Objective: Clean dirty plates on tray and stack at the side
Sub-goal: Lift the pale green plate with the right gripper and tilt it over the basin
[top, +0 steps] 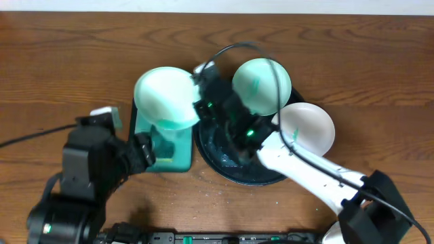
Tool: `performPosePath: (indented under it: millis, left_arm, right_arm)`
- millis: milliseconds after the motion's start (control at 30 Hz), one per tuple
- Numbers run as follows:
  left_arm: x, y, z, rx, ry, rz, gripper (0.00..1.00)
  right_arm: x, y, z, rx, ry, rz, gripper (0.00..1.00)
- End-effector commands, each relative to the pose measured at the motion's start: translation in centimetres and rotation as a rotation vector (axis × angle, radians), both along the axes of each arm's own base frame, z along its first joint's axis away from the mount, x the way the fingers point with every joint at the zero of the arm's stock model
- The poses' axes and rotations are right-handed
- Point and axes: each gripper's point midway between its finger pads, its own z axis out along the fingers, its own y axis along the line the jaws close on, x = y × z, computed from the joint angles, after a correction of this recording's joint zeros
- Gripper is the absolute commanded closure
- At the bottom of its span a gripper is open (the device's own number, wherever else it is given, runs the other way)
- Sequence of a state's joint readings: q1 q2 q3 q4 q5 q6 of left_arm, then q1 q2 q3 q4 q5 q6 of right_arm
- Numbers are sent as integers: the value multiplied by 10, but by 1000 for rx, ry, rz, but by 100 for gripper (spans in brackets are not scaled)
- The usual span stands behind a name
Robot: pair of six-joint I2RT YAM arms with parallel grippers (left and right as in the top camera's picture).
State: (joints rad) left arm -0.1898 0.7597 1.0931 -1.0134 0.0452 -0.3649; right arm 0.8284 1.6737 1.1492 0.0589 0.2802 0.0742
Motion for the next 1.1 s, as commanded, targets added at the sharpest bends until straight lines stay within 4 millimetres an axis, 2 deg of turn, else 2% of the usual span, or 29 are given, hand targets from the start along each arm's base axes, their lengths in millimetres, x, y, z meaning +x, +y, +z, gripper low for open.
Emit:
performPosePath:
  millis: [0,233,400,800,1067]
  left_arm:
    - [-4,4,12,4,-45,11,21]
    - [-3,4,11,5,-41,11,20]
    - [-3,4,11,5,-40,11,20]
    - [-3,4,11,5,-40,11,20]
    - [-3,4,11,5,-40,11,20]
  right_arm:
    - [-2,-7,37,-210,-242,-89,99]
    - [-28,6,67,-369,-426,-138,99]
    - [-40,17,79,-355,-471,-132,99]
    - [-40,19,91,-301,-498,-146,99]
    - [-40,19,92,-309,-502,-144,99]
